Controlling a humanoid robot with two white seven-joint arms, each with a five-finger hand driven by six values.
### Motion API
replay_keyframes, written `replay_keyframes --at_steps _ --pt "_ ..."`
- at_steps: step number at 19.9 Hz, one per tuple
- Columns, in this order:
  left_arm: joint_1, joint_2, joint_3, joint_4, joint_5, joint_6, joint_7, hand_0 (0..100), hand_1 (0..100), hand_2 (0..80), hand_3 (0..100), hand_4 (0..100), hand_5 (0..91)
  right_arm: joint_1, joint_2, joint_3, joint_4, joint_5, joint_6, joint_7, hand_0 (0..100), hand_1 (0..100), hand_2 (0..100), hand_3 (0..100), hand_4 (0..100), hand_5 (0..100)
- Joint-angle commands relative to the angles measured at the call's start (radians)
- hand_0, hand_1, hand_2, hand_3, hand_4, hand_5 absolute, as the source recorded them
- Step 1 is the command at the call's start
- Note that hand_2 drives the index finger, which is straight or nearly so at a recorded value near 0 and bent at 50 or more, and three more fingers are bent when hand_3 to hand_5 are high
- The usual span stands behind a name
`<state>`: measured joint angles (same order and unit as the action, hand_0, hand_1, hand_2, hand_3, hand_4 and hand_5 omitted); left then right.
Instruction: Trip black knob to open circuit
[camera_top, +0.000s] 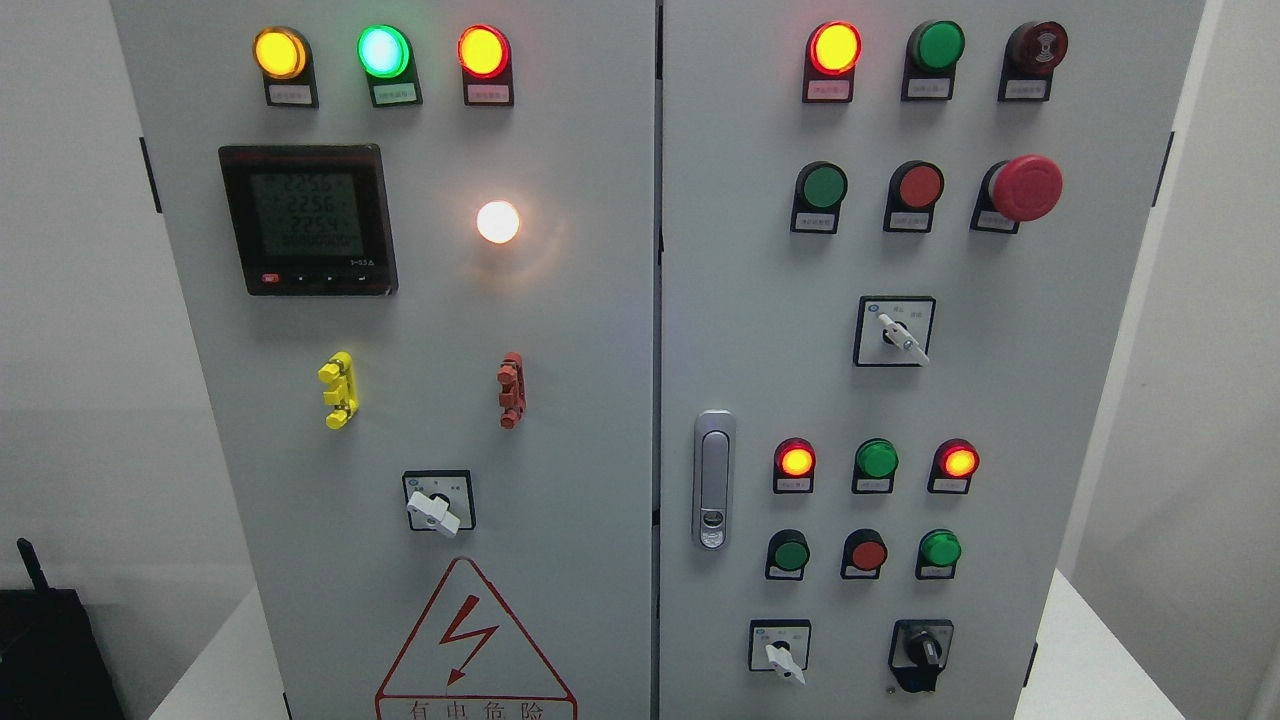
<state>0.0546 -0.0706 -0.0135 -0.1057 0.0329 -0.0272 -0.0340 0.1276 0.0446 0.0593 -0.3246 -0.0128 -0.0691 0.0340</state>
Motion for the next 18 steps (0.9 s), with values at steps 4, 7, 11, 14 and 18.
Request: replay_keyframes --at_steps 4,7,11,14,18 --pt "-0.002 -0.002 0.001 0.000 0.002 -0.002 0.000 12 39 0.0 0 0 0.0 0.102 0.003 -0.003 -0.266 -0.004 -0.006 -0.003 0 9 0 35 24 6" --pt "-0.004 -0.002 0.001 0.000 0.002 -0.002 0.000 12 39 0.0 0 0 0.0 0.115 0.003 -0.003 -0.339 -0.004 -0.008 -0.020 0 9 0 41 28 11" --pt "-0.002 -0.002 0.001 0.000 0.002 -0.002 0.000 12 39 0.0 0 0 0.0 0.119 0.001 -0.004 -0.386 -0.004 -0.084 -0.045 0 9 0 51 34 19" --pt "-0.002 -0.002 0.001 0.000 0.002 -0.002 0.000 12 39 0.0 0 0 0.0 0.121 0.001 -0.004 -0.415 -0.004 -0.159 -0.072 0 9 0 55 37 22" --pt "-0.002 -0.002 0.001 0.000 0.002 -0.002 0.000 12 39 0.0 0 0 0.0 0.127 0.003 -0.006 -0.484 -0.004 -0.208 -0.083 0 9 0 59 43 27"
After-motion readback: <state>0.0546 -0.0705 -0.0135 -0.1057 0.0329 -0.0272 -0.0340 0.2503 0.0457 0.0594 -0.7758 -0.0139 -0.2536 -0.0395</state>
